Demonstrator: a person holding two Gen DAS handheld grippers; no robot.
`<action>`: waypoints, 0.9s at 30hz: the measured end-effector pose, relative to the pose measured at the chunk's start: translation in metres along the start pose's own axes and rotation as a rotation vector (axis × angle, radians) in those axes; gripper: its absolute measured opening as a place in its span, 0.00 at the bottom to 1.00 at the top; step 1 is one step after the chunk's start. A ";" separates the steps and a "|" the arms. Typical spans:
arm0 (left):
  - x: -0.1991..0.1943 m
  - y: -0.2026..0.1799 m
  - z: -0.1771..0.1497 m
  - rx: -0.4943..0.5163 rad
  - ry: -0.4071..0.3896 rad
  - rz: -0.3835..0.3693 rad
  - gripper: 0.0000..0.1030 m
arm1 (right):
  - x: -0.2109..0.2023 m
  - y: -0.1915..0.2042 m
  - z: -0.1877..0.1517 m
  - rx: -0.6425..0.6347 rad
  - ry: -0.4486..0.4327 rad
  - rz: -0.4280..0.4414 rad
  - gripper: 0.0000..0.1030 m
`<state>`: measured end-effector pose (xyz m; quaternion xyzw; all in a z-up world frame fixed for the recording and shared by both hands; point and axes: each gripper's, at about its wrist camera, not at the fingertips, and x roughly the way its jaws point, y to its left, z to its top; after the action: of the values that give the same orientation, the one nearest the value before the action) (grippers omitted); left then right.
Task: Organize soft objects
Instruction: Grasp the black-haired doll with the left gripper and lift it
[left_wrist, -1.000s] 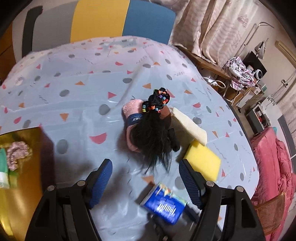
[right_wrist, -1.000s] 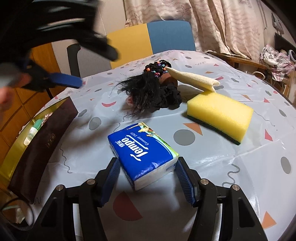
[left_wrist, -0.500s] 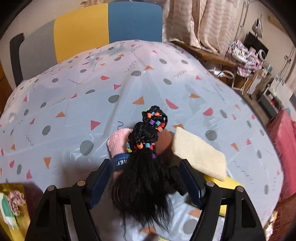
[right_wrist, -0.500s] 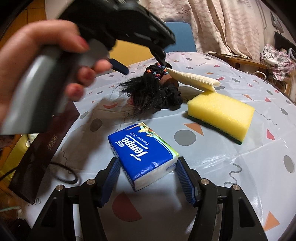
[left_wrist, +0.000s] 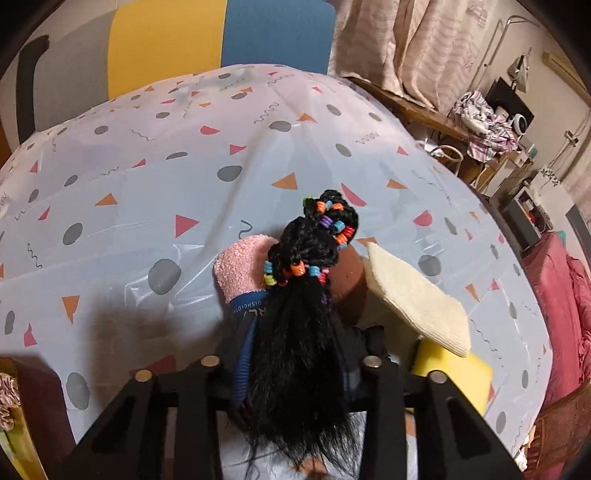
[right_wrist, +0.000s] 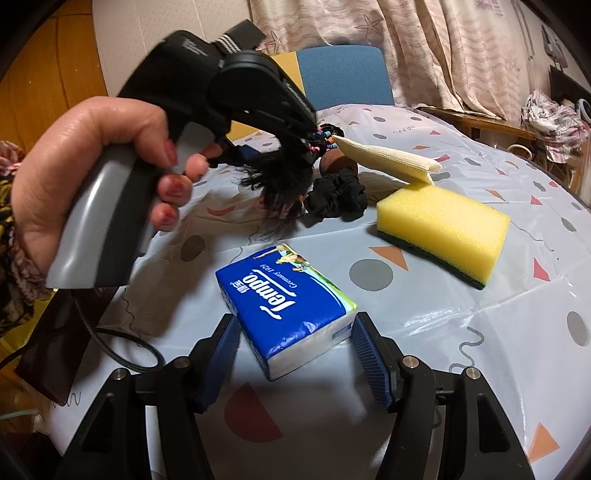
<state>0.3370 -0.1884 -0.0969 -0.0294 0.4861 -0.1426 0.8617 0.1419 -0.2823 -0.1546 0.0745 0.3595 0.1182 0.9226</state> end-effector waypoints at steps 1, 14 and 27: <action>-0.003 -0.001 -0.002 0.007 -0.007 -0.003 0.32 | 0.000 0.000 0.000 -0.001 0.000 -0.001 0.64; -0.036 -0.003 -0.014 -0.007 -0.060 -0.003 0.34 | 0.000 0.002 -0.001 -0.001 -0.001 -0.003 0.64; 0.019 -0.021 0.025 0.092 -0.013 0.123 0.35 | -0.001 -0.001 -0.001 0.008 -0.005 0.008 0.64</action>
<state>0.3629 -0.2162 -0.0959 0.0394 0.4743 -0.1114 0.8724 0.1407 -0.2834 -0.1543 0.0797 0.3571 0.1203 0.9228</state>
